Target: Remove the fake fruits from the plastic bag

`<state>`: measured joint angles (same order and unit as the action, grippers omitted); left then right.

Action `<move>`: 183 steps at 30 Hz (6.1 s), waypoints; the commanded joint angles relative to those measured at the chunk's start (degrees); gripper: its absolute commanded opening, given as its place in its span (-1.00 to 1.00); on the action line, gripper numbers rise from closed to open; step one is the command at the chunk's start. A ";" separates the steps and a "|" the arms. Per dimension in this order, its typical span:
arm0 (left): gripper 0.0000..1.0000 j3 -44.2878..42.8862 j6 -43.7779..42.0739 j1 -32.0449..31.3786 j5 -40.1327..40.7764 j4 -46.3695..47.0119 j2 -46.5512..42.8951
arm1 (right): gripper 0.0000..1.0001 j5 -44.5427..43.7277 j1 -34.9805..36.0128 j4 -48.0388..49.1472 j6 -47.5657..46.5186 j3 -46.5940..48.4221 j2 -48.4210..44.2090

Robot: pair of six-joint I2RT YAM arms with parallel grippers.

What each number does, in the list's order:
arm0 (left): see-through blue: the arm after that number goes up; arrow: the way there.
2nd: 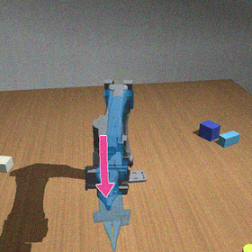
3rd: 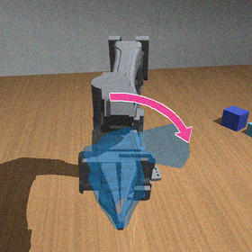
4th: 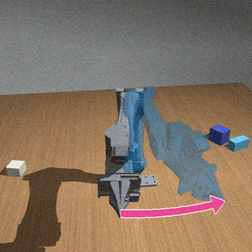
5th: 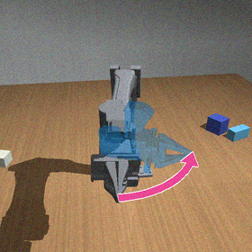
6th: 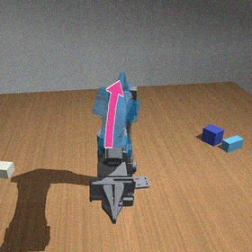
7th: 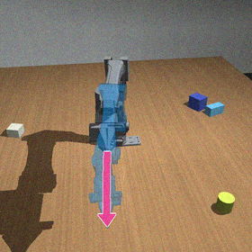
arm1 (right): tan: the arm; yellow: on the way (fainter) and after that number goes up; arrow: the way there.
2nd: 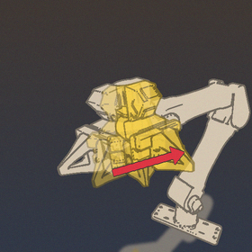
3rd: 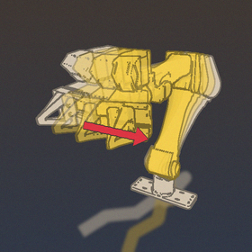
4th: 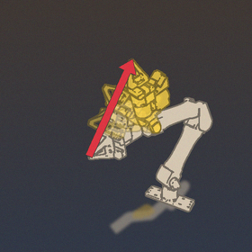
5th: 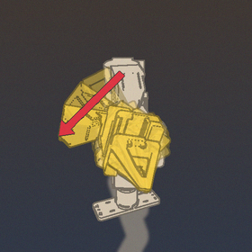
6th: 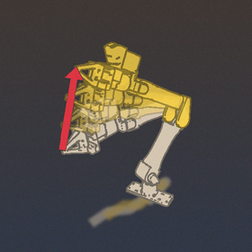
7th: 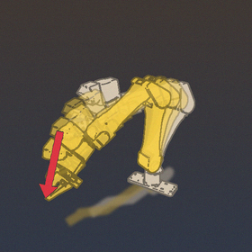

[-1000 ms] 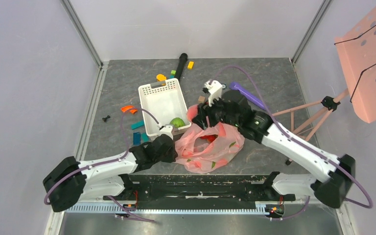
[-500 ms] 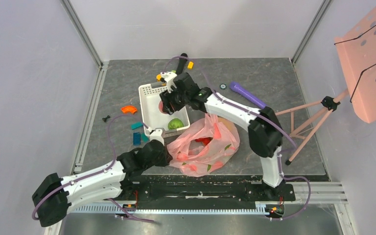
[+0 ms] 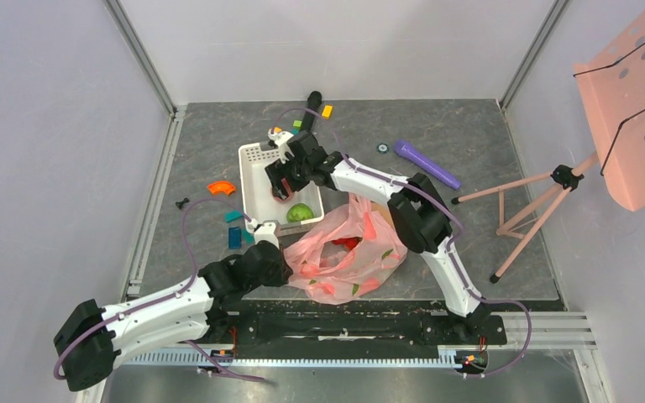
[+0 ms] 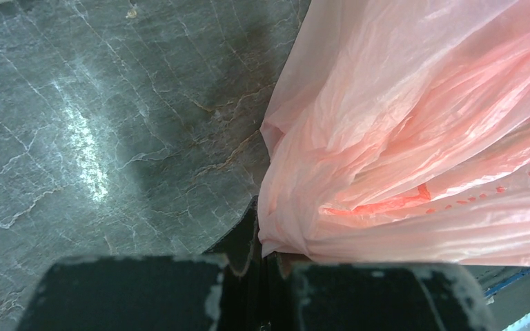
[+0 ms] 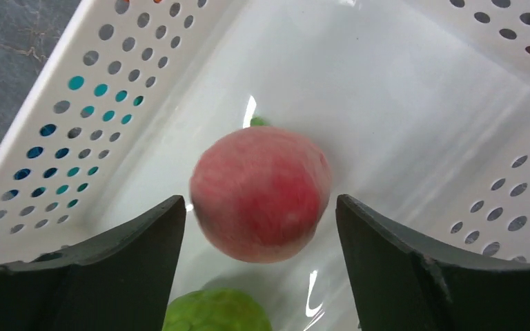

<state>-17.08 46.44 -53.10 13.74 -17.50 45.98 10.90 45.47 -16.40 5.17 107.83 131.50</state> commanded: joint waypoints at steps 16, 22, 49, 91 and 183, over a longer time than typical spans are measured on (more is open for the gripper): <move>-0.96 -3.29 0.00 0.19 2.57 -1.02 1.30 | 0.96 -2.79 -1.28 3.07 -3.69 -14.65 -25.16; -0.96 -5.16 -1.11 0.26 2.70 -1.96 1.37 | 0.96 -8.39 -2.13 0.55 -1.18 -30.12 -41.92; 0.08 -36.35 -13.90 -0.10 -1.81 -17.97 4.39 | 0.96 -11.67 -2.76 -8.92 5.04 -64.42 -86.70; -0.96 -16.98 -7.99 -10.15 0.16 11.27 24.01 | -0.52 -25.60 11.49 -3.92 16.87 -65.67 -60.71; -0.96 -23.17 -8.86 -10.13 -5.64 17.29 33.52 | -0.21 -16.98 6.91 15.16 24.76 -75.93 -72.40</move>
<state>-38.13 36.40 -63.09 8.36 -2.35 79.05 -7.16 51.42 -2.17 31.99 28.49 55.35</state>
